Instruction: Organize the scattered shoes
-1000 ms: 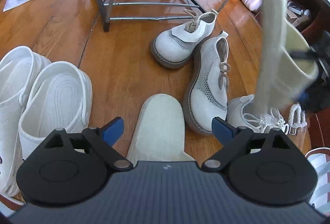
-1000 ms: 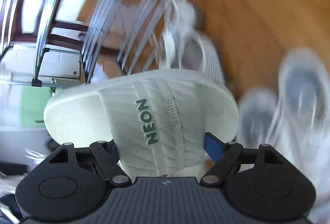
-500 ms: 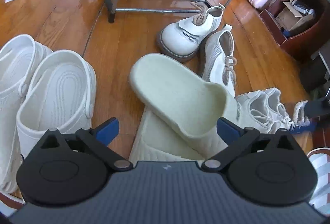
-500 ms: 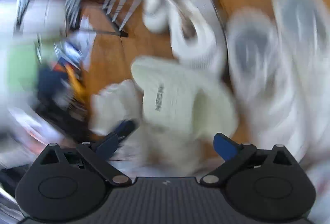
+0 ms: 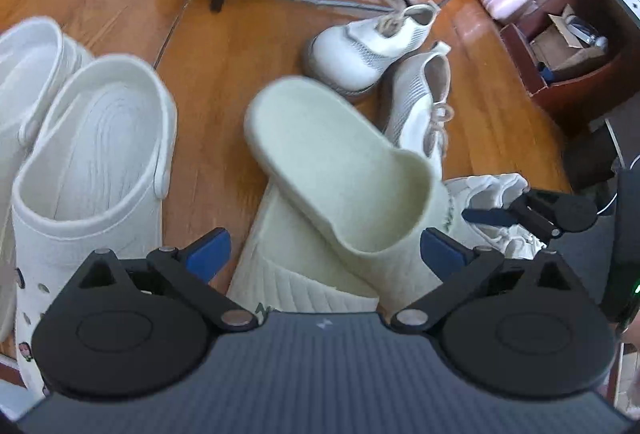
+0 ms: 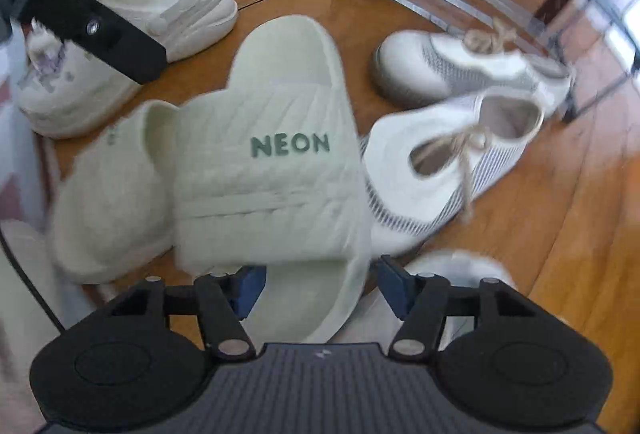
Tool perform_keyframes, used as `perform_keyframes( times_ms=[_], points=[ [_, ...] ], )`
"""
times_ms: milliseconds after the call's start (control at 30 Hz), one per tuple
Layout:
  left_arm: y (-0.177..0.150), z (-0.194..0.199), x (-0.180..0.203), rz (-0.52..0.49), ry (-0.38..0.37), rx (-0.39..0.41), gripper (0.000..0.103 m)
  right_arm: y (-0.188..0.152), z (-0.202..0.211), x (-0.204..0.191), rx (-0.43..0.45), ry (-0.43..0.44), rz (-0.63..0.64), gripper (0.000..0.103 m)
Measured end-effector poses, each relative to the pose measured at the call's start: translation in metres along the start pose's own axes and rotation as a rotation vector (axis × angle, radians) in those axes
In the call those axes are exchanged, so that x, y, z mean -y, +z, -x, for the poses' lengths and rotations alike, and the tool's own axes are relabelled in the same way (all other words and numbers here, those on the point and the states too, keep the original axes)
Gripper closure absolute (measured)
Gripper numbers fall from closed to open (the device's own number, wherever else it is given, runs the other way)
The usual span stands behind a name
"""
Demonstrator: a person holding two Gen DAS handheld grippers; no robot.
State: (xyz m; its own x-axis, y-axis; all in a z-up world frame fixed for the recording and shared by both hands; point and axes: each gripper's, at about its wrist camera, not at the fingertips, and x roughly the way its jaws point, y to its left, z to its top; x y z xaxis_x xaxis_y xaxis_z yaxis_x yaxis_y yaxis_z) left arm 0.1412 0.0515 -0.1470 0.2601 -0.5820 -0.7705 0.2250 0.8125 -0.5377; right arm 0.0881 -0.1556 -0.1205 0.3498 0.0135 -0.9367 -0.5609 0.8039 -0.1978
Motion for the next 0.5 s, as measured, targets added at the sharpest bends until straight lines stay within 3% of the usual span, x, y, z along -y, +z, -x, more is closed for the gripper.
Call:
perform_keyframes(
  times_ms=[133,200,233,300,400,433,467,500],
  points=[
    [0.0,0.0,-0.006,0.032,-0.044,-0.004,0.0,-0.002,0.0,0.012,0.03,0.048,-0.005,0.033],
    [0.0,0.002,-0.005,0.025,-0.047,0.003,0.0,0.001,-0.003,0.02,0.019,0.131,-0.071,0.041],
    [-0.001,0.003,-0.003,0.017,-0.049,0.004,0.0,0.003,-0.005,0.024,0.009,0.191,-0.114,0.057],
    [-0.002,0.002,-0.001,0.011,-0.06,0.0,0.0,0.005,-0.005,0.034,-0.13,0.3,-0.209,0.073],
    [-0.002,0.001,-0.002,0.015,-0.064,-0.005,0.0,0.002,-0.003,0.042,-0.213,0.429,-0.3,0.077],
    [-0.002,0.0,-0.002,0.018,-0.064,-0.007,0.0,0.004,0.004,0.047,-0.194,0.424,-0.316,0.075],
    [-0.002,0.0,-0.003,0.02,-0.06,-0.007,0.0,0.006,0.011,0.052,-0.174,0.419,-0.333,0.065],
    [-0.002,0.001,-0.004,0.024,-0.054,-0.002,0.0,0.008,0.016,0.058,-0.144,0.403,-0.372,0.041]
  ],
)
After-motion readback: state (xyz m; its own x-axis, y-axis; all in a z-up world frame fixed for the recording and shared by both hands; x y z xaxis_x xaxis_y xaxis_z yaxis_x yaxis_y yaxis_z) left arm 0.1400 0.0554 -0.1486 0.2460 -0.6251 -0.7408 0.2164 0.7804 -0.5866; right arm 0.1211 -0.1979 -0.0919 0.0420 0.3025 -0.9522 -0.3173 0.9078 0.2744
